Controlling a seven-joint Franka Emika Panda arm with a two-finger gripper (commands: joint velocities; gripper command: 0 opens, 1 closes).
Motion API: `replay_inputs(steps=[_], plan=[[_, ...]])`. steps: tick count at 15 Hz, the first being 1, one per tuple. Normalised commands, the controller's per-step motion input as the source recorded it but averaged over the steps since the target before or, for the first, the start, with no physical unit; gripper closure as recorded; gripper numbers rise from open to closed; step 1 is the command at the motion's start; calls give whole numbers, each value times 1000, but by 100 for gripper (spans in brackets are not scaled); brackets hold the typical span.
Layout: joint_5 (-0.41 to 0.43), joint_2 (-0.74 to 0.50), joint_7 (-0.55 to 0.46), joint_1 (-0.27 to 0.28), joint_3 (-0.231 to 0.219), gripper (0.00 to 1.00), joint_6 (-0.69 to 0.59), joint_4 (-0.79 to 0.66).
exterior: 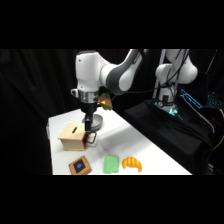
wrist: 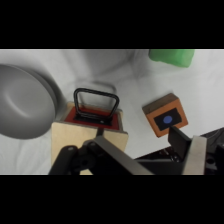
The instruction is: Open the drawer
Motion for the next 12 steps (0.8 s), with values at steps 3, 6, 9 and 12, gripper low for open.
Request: replay_inputs(steps=[3,6,9,12], plan=[[11,139,245,144,-148,0,321,20],[-14,85,225,183,-174,0,285,-28],[-14,126,178,157,-173,0,263,10],[-21,160,172,154,-180,0,246,38]])
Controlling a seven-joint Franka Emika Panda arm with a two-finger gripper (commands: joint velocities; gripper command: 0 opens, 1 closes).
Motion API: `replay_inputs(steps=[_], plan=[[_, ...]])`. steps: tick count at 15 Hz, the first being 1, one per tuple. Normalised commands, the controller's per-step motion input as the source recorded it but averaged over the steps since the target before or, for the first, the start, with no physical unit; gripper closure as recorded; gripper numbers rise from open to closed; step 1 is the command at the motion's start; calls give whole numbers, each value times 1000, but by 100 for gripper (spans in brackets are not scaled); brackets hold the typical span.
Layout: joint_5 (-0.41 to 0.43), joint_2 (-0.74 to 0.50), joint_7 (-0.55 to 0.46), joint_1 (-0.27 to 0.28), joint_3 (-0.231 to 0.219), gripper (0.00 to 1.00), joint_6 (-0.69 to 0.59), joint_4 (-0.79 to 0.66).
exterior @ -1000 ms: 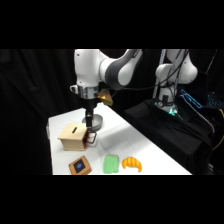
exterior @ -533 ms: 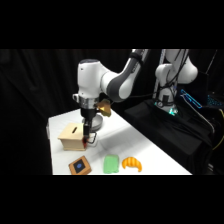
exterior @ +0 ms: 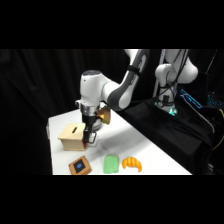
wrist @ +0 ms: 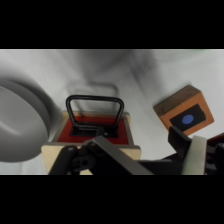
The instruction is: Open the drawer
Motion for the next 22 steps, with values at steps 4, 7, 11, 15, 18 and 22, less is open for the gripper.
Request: replay_inputs(steps=[4,7,11,15,18,22], plan=[[5,164,146,150,-164,0,219,68],[36,140,126,156,-149,0,201,73],[91,148,71,114,-111,0,195,89],[160,153,-1,72,-70,0,217,98],[196,141,-41,70,-54,0,202,104],[204,133,-72,68,-44,0,172,105]])
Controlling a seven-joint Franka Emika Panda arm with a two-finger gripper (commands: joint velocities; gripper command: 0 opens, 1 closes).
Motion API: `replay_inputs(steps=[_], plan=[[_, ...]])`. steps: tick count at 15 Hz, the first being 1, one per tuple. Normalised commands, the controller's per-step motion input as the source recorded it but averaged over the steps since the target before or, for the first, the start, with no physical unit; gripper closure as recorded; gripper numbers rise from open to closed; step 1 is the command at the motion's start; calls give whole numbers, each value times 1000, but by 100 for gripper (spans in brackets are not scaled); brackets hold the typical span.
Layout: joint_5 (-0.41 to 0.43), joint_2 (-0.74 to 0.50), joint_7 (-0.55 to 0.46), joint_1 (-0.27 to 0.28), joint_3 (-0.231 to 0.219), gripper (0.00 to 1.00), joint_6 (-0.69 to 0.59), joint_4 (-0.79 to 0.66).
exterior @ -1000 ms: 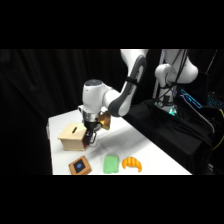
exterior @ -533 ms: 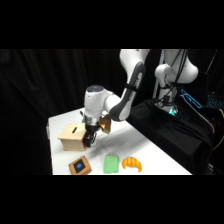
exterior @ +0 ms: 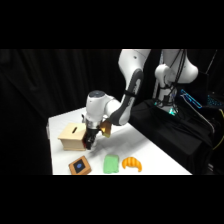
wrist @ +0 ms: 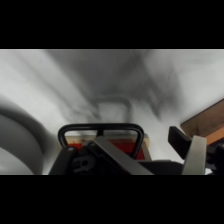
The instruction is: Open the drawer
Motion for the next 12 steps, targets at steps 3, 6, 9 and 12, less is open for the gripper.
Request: replay_inputs(steps=[3,6,9,12], plan=[[181,75,-93,90,-63,0,166,35],[150,-39,-105,148,-98,0,187,-123],[140,-106,-160,134,-64,0,194,-254],[144,-150,-200,112,-45,0,185,-318]])
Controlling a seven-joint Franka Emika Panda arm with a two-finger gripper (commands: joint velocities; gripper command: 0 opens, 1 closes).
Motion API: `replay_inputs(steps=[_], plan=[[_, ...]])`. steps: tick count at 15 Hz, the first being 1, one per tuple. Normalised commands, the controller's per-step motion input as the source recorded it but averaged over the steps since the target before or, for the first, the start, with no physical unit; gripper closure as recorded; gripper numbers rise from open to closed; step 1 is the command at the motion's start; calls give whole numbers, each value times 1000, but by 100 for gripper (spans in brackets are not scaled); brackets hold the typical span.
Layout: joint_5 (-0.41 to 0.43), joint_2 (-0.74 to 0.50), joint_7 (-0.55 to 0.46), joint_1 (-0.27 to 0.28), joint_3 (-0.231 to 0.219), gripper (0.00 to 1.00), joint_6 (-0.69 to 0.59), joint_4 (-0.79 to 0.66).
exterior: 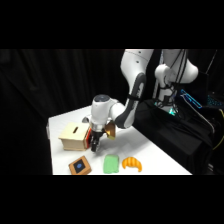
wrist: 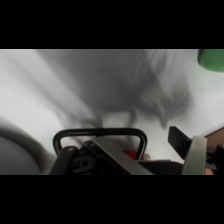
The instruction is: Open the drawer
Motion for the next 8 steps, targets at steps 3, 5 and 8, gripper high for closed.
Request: replay_inputs(steps=[3,5,8], plan=[[154,-232,-226,110,-43,0,173,-395],[166,-311,-243,110,-27,0,169,-485],[174,-373,-241,129,-28,0,173,-554]])
